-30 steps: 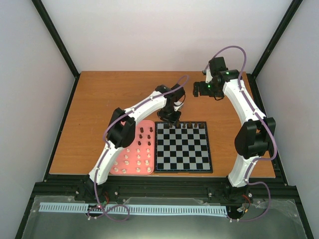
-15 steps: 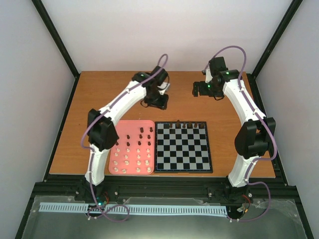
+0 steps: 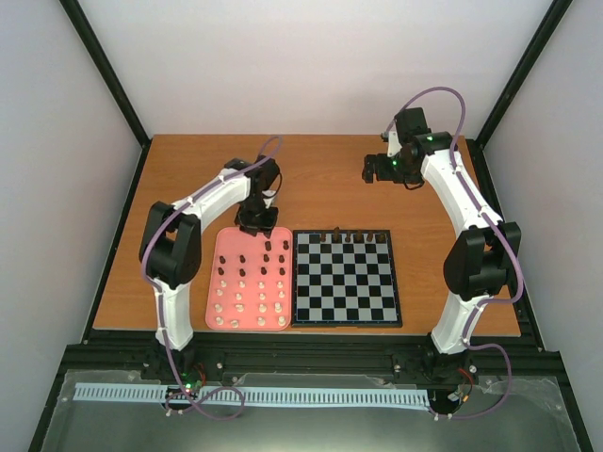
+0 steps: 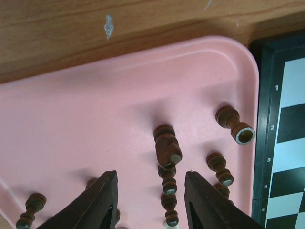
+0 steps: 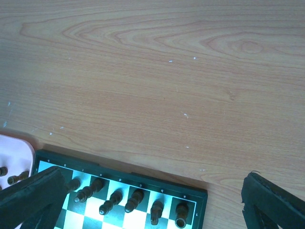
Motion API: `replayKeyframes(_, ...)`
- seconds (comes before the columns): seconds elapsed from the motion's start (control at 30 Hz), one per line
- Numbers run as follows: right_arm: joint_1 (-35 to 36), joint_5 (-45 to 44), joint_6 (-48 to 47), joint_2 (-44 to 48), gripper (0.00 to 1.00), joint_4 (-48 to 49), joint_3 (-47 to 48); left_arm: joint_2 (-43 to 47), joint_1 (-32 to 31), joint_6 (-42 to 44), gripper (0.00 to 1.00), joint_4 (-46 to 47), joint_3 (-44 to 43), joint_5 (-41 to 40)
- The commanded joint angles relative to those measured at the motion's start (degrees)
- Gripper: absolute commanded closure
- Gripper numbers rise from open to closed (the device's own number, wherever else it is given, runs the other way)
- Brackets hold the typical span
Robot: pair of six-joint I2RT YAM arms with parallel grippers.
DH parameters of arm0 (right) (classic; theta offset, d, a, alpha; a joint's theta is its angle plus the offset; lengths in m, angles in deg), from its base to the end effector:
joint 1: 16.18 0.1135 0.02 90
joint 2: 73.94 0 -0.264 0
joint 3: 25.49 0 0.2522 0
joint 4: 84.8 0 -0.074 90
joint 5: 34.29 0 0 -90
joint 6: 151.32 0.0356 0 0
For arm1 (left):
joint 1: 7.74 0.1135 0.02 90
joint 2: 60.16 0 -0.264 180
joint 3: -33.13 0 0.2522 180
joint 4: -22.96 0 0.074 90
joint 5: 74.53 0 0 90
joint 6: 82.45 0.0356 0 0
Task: Set up the chess pieces on the board
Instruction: Pick up the chess piece from the storage box.
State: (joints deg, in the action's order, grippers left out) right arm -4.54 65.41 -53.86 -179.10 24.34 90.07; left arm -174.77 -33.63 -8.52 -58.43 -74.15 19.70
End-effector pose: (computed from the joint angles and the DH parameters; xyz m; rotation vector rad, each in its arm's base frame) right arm 0.3816 0.0847 0.3189 -0.1554 2.6372 0.3365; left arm 0.3430 -0.1694 0.2119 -0.2695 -3.1221 0.1206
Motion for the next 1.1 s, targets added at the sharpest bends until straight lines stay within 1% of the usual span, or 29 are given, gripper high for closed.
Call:
replayKeyframes(0.0, -0.30, 0.36, -0.61, -1.01, 0.00, 0.51, -0.30, 3.25, 0.04, -1.18, 0.55, 1.88, 1.42, 0.44)
replayKeyframes(0.27, -0.27, 0.16, -0.61, -0.66, 0.00, 0.81, -1.44, 4.41, 0.00, -0.39, 0.55, 3.67, 4.53, 3.95)
replayKeyframes(0.57, -0.25, 0.03, -0.61, -0.74, 0.00, 0.70, -1.10, 2.66, -0.04, -0.18, 0.56, 5.95, 6.37, 6.12)
replayKeyframes(0.77, -0.24, -0.16, -0.69, -0.74, 0.00, 0.68, -1.22, 0.78, -0.04, 0.17, 0.59, 6.65, 6.91, 6.20)
replayKeyframes(1.07, -0.29, -0.46, -0.87, -0.48, 0.00, 0.51, -1.34, -0.41, -0.04, 0.22, 0.59, 7.54, 8.31, 5.18)
